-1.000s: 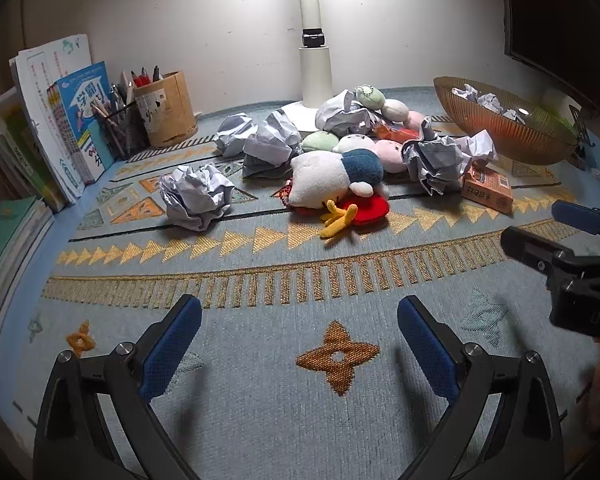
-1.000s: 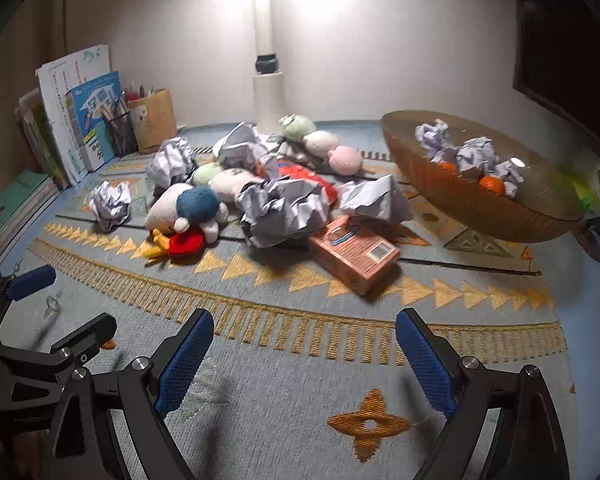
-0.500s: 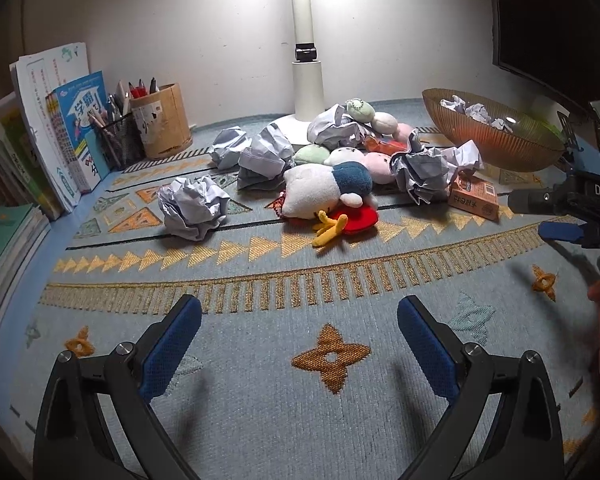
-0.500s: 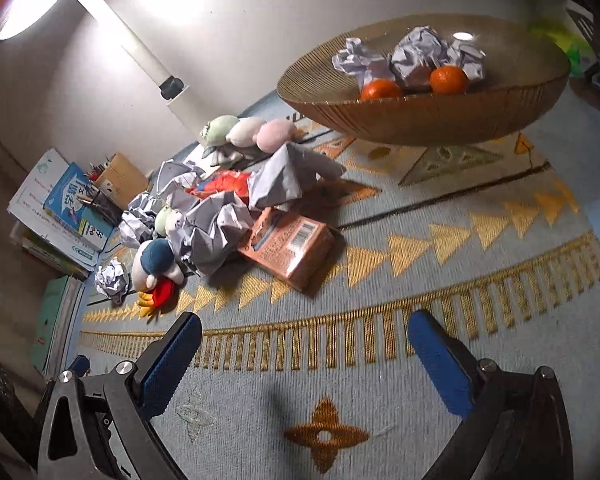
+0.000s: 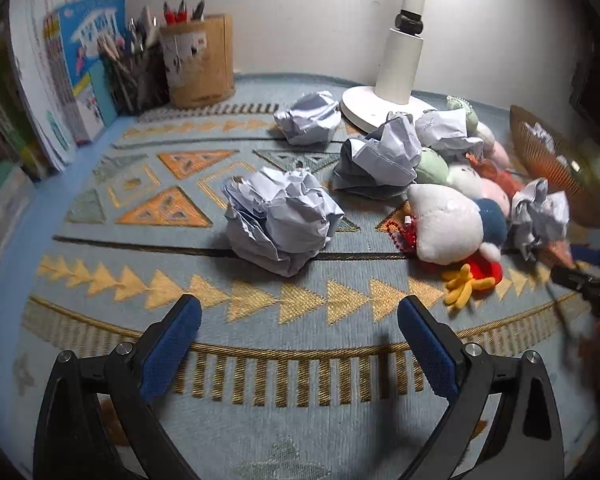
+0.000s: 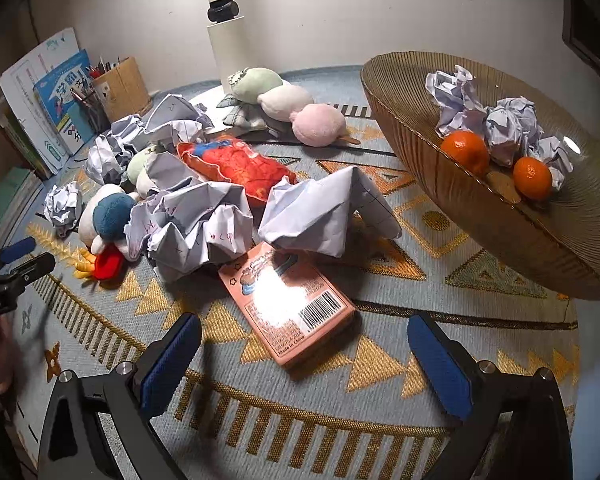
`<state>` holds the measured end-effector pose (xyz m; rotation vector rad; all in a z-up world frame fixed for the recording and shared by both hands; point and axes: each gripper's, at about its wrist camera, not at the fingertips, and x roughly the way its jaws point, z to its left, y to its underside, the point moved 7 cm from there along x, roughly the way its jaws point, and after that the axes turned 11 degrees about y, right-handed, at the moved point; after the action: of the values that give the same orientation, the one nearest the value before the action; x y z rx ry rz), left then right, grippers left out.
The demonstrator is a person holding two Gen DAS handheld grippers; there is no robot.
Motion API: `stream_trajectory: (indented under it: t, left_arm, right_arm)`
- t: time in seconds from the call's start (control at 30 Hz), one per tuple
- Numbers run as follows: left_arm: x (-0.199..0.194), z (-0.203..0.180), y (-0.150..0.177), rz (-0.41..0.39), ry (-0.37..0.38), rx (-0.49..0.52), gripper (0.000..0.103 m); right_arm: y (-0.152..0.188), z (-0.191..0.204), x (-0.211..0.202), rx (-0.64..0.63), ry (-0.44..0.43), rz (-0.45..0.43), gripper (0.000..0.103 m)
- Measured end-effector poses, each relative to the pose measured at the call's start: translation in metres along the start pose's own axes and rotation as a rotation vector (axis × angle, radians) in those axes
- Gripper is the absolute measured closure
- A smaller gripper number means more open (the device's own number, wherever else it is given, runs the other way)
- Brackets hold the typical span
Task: Organize objects
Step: 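Grasp the pink printed box with the right tool while the left tool grasps a paper ball, then lift the pink box with the right tool while the left tool lifts the paper ball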
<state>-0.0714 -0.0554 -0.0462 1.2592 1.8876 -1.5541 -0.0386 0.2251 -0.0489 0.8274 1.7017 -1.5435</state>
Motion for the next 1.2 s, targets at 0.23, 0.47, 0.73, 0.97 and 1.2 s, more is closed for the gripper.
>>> stream_trajectory:
  t: [0.23,0.47,0.73,0.97,1.2]
  left_arm:
    - [0.013,0.002,-0.037,-0.027,-0.007,0.083,0.008]
    - [0.02,-0.013,-0.036,-0.047,-0.101,0.168,0.046]
    - [-0.04,-0.058,0.013,-0.14,-0.015,0.133,0.046]
    - [-0.031,-0.1,0.045,-0.121,0.051,0.146,0.045]
    - [-0.026,-0.098,0.05,-0.13,0.052,0.123,0.045]
  right_arm:
    - [-0.01,0.014,0.01,-0.101,0.057,-0.006,0.007]
    - [-0.003,0.027,-0.007,-0.115,0.018,-0.026,0.054]
    - [0.053,0.036,-0.054,0.103,-0.107,0.033,0.058]
    - [0.072,0.06,-0.063,-0.009,-0.053,-0.013,0.038]
    - [0.085,0.051,-0.067,-0.023,-0.056,-0.041,0.025]
